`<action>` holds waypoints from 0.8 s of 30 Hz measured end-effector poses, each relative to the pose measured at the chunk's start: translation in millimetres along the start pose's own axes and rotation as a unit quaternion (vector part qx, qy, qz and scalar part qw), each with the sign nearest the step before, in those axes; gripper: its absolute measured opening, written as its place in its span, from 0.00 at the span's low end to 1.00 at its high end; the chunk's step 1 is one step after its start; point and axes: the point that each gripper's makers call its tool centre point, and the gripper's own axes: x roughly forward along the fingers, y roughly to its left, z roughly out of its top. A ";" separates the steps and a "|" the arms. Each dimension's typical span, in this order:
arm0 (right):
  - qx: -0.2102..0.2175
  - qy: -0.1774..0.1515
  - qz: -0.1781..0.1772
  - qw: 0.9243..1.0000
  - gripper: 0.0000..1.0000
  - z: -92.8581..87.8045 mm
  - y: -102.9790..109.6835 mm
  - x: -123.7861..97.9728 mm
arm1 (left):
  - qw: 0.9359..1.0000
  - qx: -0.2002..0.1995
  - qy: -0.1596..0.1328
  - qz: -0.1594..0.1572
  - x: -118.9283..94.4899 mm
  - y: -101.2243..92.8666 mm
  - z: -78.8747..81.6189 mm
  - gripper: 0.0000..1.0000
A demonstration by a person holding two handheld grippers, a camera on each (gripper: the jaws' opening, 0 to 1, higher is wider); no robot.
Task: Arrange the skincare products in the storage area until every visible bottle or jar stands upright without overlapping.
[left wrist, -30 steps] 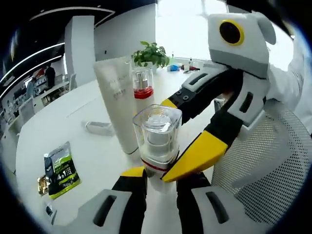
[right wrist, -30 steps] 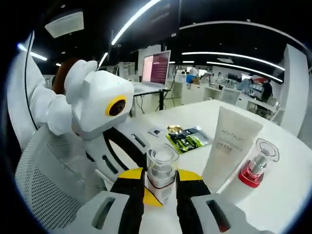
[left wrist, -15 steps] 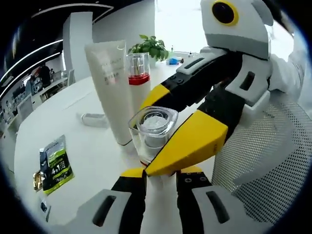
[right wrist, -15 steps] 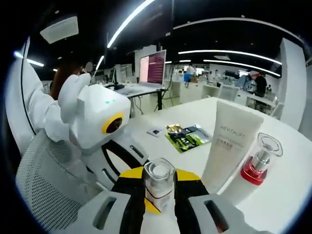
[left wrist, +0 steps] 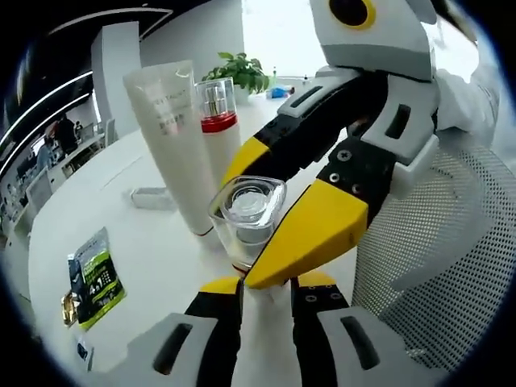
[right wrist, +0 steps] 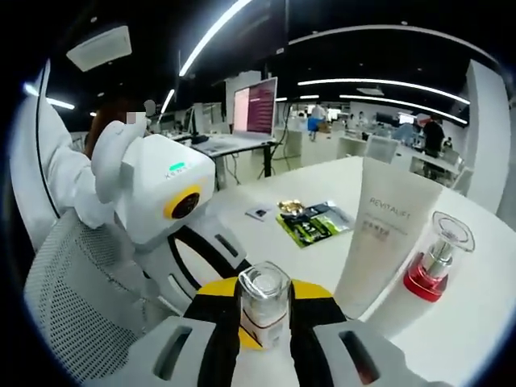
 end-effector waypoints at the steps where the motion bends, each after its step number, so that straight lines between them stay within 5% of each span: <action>1: 0.005 0.001 0.000 1.000 0.16 -0.6 -0.1 -0.6 | 1.000 0.001 0.000 0.001 0.0 0.4 0.1 0.24; 15: 0.013 0.013 0.011 1.000 0.22 -5.7 4.9 -4.4 | 1.000 0.009 0.021 0.009 0.7 2.6 -9.0 0.28; 21: 0.031 0.005 0.019 0.999 0.28 -6.8 5.3 -17.1 | 0.999 0.000 0.037 0.005 -1.1 0.3 -15.7 0.24; 24: 0.072 0.011 0.018 0.997 0.28 -15.0 2.7 -24.5 | 0.999 -0.010 0.047 -0.001 -0.2 -2.3 -19.9 0.20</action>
